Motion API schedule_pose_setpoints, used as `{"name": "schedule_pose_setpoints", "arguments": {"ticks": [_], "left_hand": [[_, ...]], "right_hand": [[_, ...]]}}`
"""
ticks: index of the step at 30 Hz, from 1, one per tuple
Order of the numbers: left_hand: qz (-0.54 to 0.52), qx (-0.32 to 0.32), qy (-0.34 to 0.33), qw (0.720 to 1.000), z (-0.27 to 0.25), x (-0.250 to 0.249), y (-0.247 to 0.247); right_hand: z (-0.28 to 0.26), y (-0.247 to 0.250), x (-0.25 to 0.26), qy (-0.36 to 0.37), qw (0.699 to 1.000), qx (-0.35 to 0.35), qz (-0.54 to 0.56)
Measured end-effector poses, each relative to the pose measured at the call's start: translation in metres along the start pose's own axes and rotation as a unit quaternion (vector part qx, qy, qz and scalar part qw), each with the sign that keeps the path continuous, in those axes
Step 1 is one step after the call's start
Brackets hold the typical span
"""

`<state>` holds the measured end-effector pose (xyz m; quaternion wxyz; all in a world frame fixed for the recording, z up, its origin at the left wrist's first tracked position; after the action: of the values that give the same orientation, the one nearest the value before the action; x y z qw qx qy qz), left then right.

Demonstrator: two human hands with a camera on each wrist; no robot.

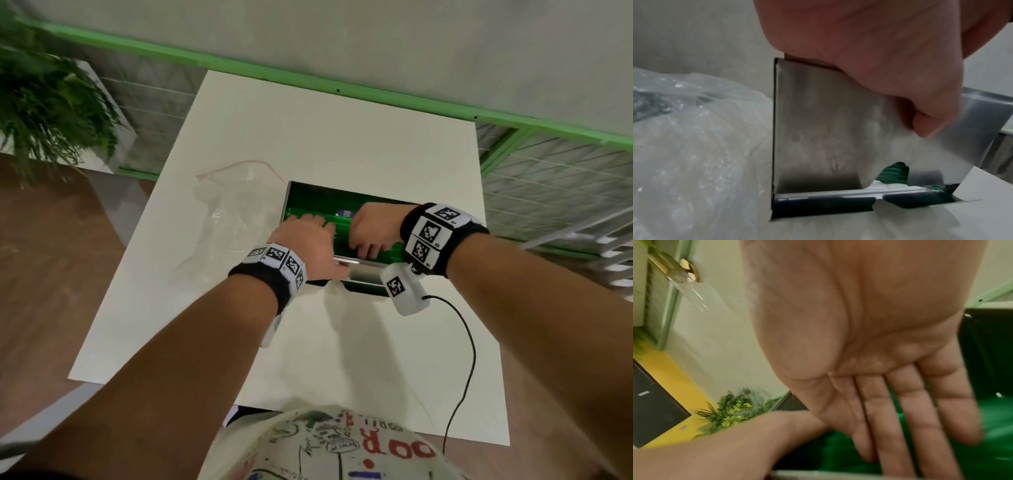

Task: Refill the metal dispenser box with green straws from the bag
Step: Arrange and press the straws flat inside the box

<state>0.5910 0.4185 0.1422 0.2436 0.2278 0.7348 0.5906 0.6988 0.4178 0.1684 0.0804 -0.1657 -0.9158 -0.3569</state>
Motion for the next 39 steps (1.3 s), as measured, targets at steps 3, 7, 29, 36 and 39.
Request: {"name": "schedule_pose_setpoints", "arguments": {"ticks": [3, 7, 29, 36, 39], "left_hand": [[-0.024, -0.013, 0.003, 1.0, 0.0, 0.002, -0.001], [-0.057, 0.024, -0.007, 0.998, 0.002, 0.002, -0.005], [0.004, 0.056, -0.1, 0.993, 0.041, 0.009, 0.02], [0.024, 0.103, -0.058, 0.993, 0.042, 0.016, 0.003], [0.045, 0.133, -0.048, 0.989, 0.043, 0.017, 0.001]], "right_hand": [[0.009, -0.003, 0.005, -0.013, 0.999, -0.037, -0.009], [0.008, 0.017, 0.013, -0.026, 0.995, -0.093, -0.005], [0.01, 0.008, -0.015, 0.016, 0.977, -0.113, -0.18], [0.022, -0.009, -0.013, 0.029, 0.964, -0.112, -0.238], [0.023, -0.005, -0.011, 0.026, 0.961, -0.112, -0.251]]}}
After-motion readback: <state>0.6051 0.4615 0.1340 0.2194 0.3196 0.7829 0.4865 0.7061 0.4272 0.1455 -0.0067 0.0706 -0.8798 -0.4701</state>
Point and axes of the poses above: each hand's wrist, its own z-axis towards the middle knuckle, its own y-axis out of the back of the hand, x = y × z, the point moved 7 cm from there along z, towards the middle knuckle, and after that the axes turned 7 degrees about -x, right-handed, at the moved point
